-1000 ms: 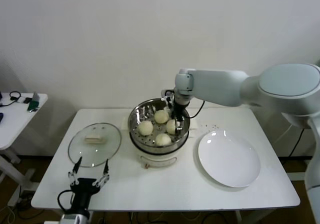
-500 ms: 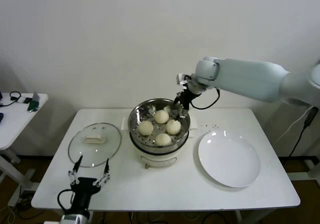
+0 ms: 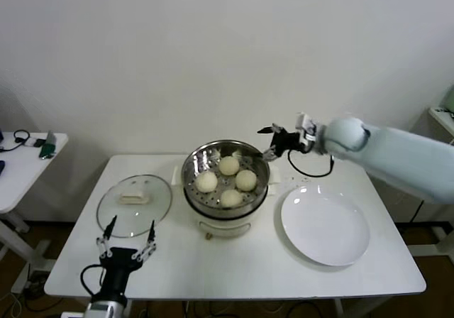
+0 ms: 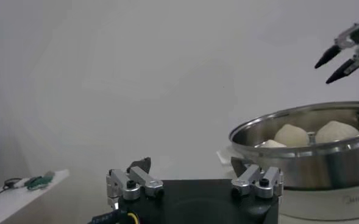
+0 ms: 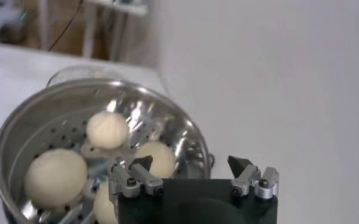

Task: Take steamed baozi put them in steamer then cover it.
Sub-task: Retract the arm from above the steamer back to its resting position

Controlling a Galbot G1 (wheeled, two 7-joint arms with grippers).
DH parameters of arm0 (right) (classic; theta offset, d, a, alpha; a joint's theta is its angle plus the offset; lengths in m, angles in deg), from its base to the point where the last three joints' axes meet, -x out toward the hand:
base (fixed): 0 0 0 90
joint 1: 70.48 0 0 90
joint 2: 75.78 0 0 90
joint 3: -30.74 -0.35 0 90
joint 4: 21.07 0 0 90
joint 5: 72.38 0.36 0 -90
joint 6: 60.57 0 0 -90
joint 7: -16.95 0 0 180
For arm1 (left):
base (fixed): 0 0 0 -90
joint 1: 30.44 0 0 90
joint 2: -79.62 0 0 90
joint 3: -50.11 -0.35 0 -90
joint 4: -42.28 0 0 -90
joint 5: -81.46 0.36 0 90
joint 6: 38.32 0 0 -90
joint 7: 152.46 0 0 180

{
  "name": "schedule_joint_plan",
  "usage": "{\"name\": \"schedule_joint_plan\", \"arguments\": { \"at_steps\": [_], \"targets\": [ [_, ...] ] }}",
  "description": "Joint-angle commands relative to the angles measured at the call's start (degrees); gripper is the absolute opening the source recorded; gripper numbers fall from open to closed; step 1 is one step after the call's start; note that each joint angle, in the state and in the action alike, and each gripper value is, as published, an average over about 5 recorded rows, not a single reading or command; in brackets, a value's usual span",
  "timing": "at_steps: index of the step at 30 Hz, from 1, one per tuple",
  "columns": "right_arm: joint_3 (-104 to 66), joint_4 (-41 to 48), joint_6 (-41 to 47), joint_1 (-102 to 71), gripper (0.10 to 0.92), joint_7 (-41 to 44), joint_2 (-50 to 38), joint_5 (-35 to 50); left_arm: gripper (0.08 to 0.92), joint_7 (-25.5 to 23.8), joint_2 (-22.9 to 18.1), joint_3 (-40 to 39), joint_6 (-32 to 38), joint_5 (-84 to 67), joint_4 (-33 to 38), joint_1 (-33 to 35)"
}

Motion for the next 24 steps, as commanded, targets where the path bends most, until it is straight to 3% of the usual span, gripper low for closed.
{"name": "schedule_joint_plan", "arguments": {
  "at_steps": [1,7,16,24],
  "targets": [
    [-50.9,-11.9,-7.5,-47.6,0.823,-12.5,-13.4,-6.2,0.823,-0.6,-0.4,0.2,0.4,2.2,-0.3,-1.1],
    [-77.2,-15.4,-8.9,-72.9,0.823,-12.8,-5.8,-11.4,0.823,-1.1,-0.3,0.1,0.6,6.1,-1.1,-2.2],
    [-97.3,-20.2,-11.0,-94.2,0.823,-11.6,11.3,-18.0,0.823,-1.4,1.1,1.0,-1.2,17.7,-3.3,-3.7],
    [-104.4,-22.9,-12.2,-106.6,0.823,-9.9,21.8,-20.1,0.823,-1.4,4.4,3.1,-7.7,47.7,-6.6,-6.1]
  ]
}}
